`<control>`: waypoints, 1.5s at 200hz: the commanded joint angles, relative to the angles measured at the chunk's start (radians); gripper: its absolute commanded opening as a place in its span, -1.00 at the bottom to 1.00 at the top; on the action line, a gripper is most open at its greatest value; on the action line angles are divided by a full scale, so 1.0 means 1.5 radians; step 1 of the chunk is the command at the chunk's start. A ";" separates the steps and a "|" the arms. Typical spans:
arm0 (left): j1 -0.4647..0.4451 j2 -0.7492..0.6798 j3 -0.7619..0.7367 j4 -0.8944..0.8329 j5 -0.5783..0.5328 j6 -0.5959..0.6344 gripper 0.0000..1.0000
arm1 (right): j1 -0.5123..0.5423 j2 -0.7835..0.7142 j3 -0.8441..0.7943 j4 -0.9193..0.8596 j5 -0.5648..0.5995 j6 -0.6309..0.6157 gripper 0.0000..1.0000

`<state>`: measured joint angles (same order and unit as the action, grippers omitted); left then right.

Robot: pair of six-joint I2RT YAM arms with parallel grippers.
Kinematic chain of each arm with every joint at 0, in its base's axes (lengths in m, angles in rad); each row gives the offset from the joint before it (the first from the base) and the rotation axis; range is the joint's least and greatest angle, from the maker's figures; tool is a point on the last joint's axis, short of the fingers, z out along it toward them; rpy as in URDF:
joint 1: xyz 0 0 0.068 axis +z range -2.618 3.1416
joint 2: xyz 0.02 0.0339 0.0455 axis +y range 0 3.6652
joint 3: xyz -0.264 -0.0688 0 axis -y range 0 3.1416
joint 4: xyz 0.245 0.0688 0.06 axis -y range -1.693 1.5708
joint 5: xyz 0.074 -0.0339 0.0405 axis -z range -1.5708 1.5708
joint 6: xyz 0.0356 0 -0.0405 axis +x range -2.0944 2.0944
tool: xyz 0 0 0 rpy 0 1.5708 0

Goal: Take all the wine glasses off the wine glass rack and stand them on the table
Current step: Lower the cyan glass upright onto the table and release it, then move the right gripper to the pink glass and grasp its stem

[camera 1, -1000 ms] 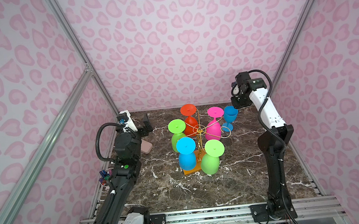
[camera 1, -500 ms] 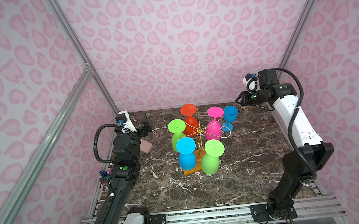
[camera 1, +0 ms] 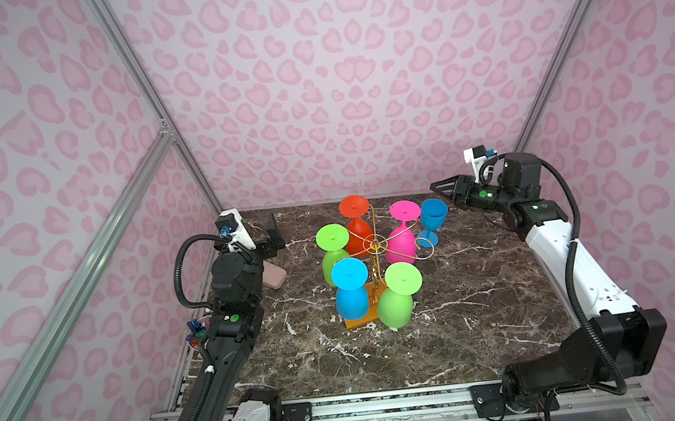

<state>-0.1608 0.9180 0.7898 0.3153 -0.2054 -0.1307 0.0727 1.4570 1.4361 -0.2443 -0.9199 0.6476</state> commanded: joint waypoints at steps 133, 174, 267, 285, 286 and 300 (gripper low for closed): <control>0.001 -0.008 -0.002 0.005 0.005 0.003 0.94 | 0.082 0.027 0.006 -0.065 0.016 -0.057 -0.17; 0.001 -0.008 -0.001 0.005 0.007 0.002 0.94 | 0.083 0.016 -0.005 -0.056 0.007 -0.044 -0.38; 0.003 -0.011 -0.001 0.003 0.006 0.007 0.94 | 0.082 0.015 -0.013 -0.023 -0.004 -0.004 -0.84; 0.002 -0.012 -0.001 0.003 0.006 0.007 0.94 | 0.082 0.015 -0.012 -0.013 -0.007 0.006 -0.90; 0.002 -0.012 -0.001 0.003 0.006 0.008 0.94 | 0.082 0.015 -0.012 -0.013 -0.007 0.007 -0.90; 0.002 -0.011 -0.001 0.003 0.006 0.008 0.94 | 0.082 0.015 -0.013 -0.006 -0.010 0.015 -0.93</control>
<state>-0.1581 0.9066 0.7898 0.3092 -0.2020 -0.1295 0.1963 1.4769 1.4269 -0.2676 -0.9257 0.6540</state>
